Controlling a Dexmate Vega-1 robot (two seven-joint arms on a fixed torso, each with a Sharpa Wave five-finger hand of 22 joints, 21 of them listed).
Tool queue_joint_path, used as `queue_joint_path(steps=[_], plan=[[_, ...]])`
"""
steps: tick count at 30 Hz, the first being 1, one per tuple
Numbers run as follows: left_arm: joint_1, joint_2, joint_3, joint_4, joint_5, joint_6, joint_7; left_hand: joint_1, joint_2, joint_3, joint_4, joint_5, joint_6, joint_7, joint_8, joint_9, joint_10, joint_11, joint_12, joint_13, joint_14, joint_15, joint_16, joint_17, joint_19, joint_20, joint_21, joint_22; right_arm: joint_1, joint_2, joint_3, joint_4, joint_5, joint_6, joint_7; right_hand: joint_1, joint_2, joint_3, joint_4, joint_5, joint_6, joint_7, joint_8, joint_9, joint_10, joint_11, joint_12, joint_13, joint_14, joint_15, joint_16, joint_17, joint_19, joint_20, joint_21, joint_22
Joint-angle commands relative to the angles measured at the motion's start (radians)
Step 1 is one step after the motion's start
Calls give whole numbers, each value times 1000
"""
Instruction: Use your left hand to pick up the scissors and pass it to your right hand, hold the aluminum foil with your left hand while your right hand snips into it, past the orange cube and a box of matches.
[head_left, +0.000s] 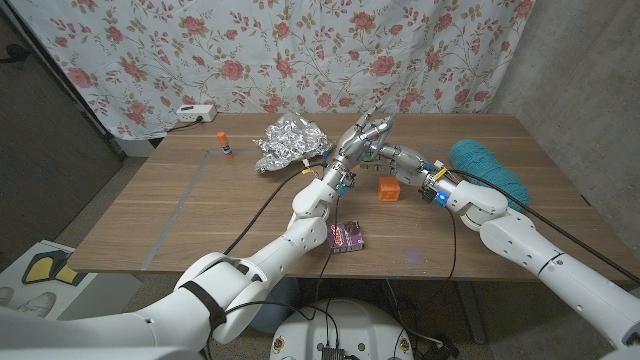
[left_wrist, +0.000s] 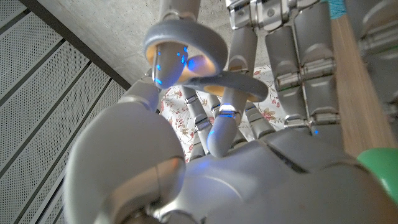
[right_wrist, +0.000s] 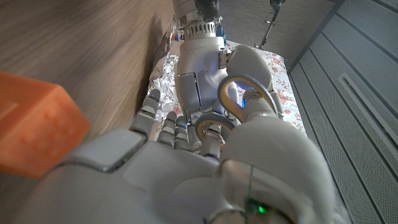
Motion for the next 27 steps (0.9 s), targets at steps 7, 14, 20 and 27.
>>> queue_joint_path(steps=[7, 14, 20, 27], plan=[[17, -8, -5, -17, -17, 18, -12, 35, 38, -12, 0, -6, 7, -1, 4, 2, 5, -4, 6, 25, -15, -7, 9, 8, 3, 1, 3, 5, -3, 32, 7, 55, 64, 21, 61, -10, 12, -5, 13, -11, 22, 29, 5, 9, 105, -112, -11, 5, -8, 5, -6, 3, -7, -3, -6, 1], [16, -4, -5, -19, -10, 13, -5, 37, 39, -17, -1, -8, 6, -3, 3, 3, 6, -4, 7, 25, -15, -8, 11, 10, 4, 1, 4, 5, 0, 19, 6, 42, 57, 10, 61, -1, 11, -3, 5, -9, 57, 9, 15, 12, 133, -106, -8, 4, -1, 9, -5, 1, -5, 7, -6, 0], [17, 7, -5, -29, 3, 5, 10, 39, 40, -21, -1, -9, 6, -2, 3, 3, 5, -5, 7, 25, -16, -7, 12, 13, 4, 2, 4, 5, -7, 7, 11, 31, 58, 4, 55, 11, 11, 0, -2, -6, 103, 3, 47, 36, 152, -96, -13, -4, 9, 10, -4, -2, -1, 9, -6, 0], [19, 15, -4, -37, 12, 0, 21, 42, 41, -26, -2, -11, 5, -4, 3, 3, 4, -5, 7, 24, -17, -7, 14, 15, 4, 1, 4, 5, -12, -7, 11, 16, 50, -6, 48, 22, 0, -3, -6, -5, 101, -2, 81, 80, 199, -107, -9, -11, 32, 4, 7, 1, 6, 10, -5, 0]])
